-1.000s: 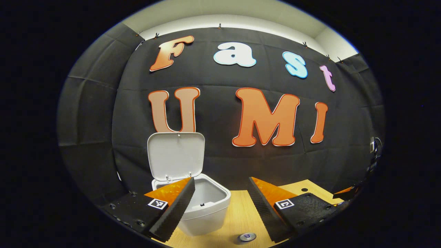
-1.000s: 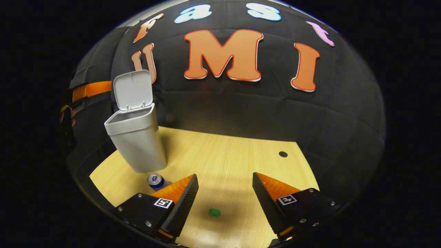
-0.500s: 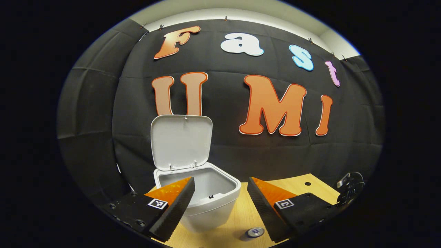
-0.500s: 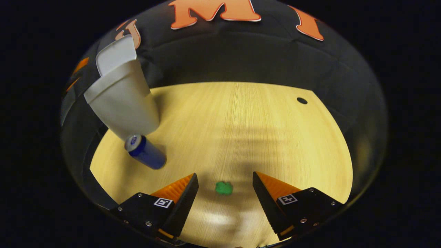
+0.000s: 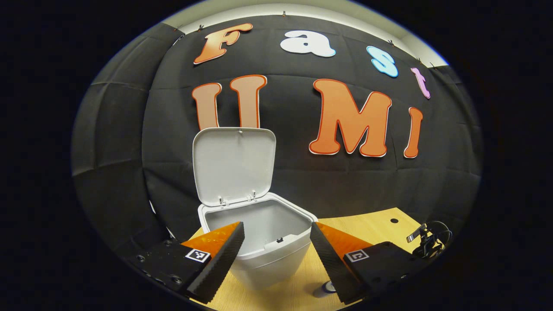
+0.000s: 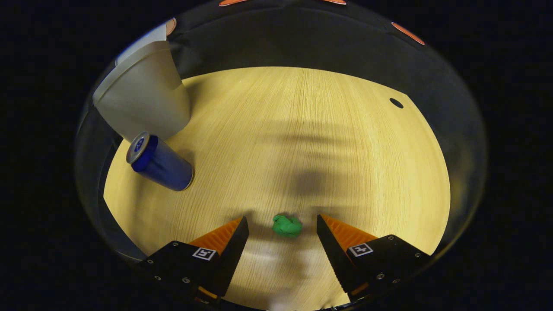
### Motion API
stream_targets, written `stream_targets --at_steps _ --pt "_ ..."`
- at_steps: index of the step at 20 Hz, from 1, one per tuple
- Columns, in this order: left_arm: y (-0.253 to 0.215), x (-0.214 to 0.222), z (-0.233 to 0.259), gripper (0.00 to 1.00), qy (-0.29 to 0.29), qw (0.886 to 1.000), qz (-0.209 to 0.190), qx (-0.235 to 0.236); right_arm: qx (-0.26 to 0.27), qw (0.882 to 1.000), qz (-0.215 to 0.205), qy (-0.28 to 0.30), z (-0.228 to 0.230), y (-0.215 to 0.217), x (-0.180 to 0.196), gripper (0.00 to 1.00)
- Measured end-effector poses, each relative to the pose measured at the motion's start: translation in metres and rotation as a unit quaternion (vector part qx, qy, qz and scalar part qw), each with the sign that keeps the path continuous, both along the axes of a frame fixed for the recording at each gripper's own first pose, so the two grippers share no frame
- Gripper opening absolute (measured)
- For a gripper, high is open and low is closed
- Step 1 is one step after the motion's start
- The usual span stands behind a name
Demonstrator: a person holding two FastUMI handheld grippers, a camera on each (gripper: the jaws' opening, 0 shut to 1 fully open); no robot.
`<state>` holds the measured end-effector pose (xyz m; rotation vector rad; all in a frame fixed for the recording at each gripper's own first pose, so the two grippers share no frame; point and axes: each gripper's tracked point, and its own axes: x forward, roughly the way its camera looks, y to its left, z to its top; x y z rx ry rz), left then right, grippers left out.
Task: Press the lid of the desktop garbage bin to open it, pick up the crumpled paper on the desktop and throw it into the bin, then pick up the pop can on the desktop and drop it into the bin, and finally close the garbage bin lid.
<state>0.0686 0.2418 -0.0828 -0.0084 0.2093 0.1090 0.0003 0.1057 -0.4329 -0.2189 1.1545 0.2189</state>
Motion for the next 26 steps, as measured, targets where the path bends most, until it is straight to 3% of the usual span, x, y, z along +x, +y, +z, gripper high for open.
stream_targets --at_steps 5,11,14,18,26 --pt "0.008 0.004 0.005 0.97 -0.002 1.000 0.008 0.010 -0.012 1.000 -0.001 0.017 -0.005 -0.006 0.000 0.94" --pt "0.006 0.005 0.004 0.97 0.002 1.000 0.007 0.013 -0.013 0.999 -0.004 0.031 -0.011 -0.006 -0.002 0.52" --pt "0.003 0.004 0.004 0.97 0.003 1.000 0.007 0.011 -0.011 0.998 -0.006 0.063 -0.015 -0.006 -0.012 0.24" --pt "0.002 0.001 0.005 0.97 0.005 1.000 0.009 0.015 0.004 0.997 -0.033 0.063 -0.011 -0.007 -0.011 0.09" --pt "-0.006 -0.006 0.012 0.97 -0.002 1.000 0.002 0.012 0.021 0.998 -0.057 0.012 0.058 -0.030 0.033 0.05"
